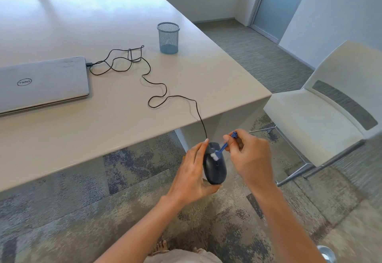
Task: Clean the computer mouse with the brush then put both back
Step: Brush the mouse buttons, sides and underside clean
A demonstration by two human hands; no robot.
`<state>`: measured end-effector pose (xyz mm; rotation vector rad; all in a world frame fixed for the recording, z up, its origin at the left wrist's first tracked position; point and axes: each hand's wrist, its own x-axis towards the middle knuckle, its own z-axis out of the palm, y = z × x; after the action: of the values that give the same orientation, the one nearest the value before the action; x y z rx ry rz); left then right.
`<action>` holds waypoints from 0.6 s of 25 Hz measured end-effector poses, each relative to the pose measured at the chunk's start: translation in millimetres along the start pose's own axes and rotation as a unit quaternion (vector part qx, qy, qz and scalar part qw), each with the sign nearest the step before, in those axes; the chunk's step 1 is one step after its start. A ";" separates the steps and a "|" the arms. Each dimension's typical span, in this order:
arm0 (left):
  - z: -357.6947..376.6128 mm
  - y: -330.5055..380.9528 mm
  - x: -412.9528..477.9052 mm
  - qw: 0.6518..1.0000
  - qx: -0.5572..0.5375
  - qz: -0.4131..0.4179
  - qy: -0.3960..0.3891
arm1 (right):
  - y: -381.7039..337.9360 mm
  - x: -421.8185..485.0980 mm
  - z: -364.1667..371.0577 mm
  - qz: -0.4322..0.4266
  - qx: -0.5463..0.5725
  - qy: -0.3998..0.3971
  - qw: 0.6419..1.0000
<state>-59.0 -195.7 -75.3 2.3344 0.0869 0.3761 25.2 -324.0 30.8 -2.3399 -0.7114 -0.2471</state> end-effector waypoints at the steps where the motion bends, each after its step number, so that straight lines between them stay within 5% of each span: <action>1: -0.6 -0.6 -0.3 1.000 -0.003 -0.005 0.000 | 0.6 0.9 -1.7 0.007 -0.019 -0.014 1.000; 15: -0.2 3.8 -3.4 1.000 0.000 0.017 0.000 | -8.0 19.2 4.7 0.015 0.030 0.021 0.999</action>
<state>-62.5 -198.8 -73.3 2.3385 0.0475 0.3915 36.8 -307.8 38.4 -2.2795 -0.6545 -0.2588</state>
